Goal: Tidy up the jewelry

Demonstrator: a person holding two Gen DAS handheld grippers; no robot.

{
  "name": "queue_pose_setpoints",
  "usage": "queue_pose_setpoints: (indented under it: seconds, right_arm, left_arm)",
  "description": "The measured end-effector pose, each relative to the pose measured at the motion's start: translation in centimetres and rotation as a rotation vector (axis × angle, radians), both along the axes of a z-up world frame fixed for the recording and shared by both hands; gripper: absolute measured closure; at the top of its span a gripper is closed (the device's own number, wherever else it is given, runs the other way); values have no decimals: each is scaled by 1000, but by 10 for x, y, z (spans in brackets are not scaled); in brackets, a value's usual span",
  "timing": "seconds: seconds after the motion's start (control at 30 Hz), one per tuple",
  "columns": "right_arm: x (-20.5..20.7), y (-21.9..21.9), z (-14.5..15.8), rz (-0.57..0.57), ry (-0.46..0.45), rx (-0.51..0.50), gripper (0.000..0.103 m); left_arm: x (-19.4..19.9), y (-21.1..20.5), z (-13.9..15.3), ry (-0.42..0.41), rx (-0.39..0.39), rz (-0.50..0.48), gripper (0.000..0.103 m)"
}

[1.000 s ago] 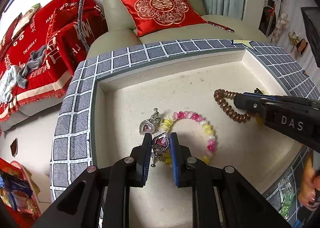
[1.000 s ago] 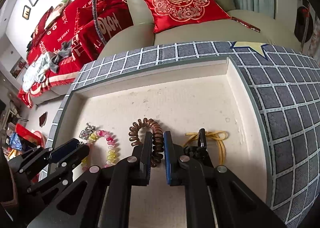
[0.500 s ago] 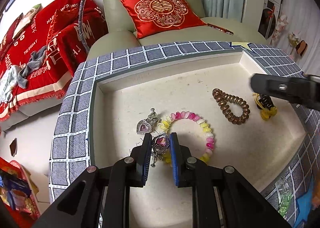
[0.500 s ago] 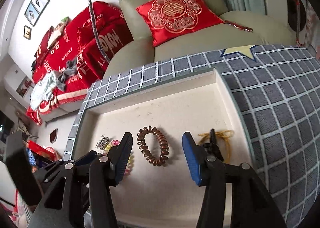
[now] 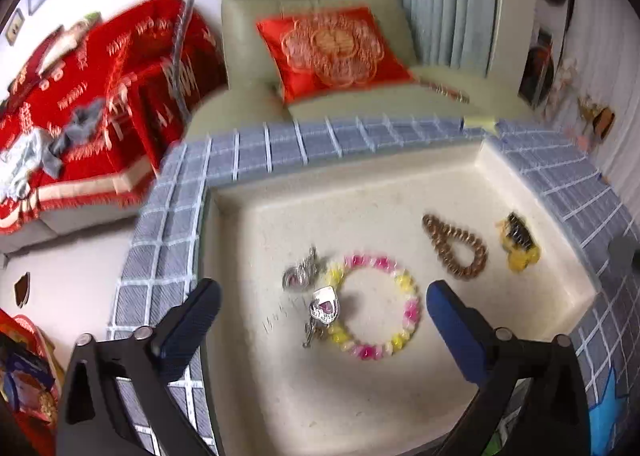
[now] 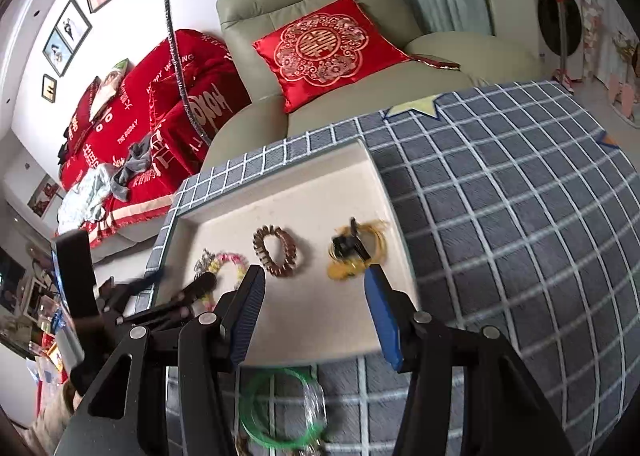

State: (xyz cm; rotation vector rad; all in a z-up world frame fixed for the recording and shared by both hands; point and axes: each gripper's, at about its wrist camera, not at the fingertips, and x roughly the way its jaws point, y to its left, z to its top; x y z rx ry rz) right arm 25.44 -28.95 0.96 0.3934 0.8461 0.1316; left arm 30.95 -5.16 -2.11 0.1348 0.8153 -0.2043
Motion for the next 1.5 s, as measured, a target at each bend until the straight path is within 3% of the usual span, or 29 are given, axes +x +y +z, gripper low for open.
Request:
queue_pose_setpoints:
  seconds: [0.17,0.23,0.27,0.57,0.6,0.63,0.8,1.0,1.5]
  right_arm:
    - [-15,-2,-4,-2,18,-18,45]
    - [-20,1,-6,2,20,-23,31]
    - [-22,2,-6,8,20,-25,19]
    - [-55,1,-6,13,7,-17,16]
    - [-58,1,-7,9,5,-18,13]
    - [-61,1,-7,7,7,-16,0]
    - [-75,0,-8,12,12,-4,0]
    - [-85,5,-17,40,100,-3,0]
    - [-117,18,-44,73,182,-56,0]
  left_arm:
    - [-6,-3,8,-6,5,-11,0]
    - [-12,-2,13,-18,8,-14,0]
    - [-16,-1,14,-20,11,-16,0]
    - [-64,14,23,-41,50,-1,0]
    - [-71,17,24,-43,49,-1,0]
    - [-75,18,24,-41,47,-5,0]
    - [-99,30,25,-22,19,-26,0]
    - [-131,38,21,21,-14,-87,0]
    - [-211,37,1,79,0,-197,0]
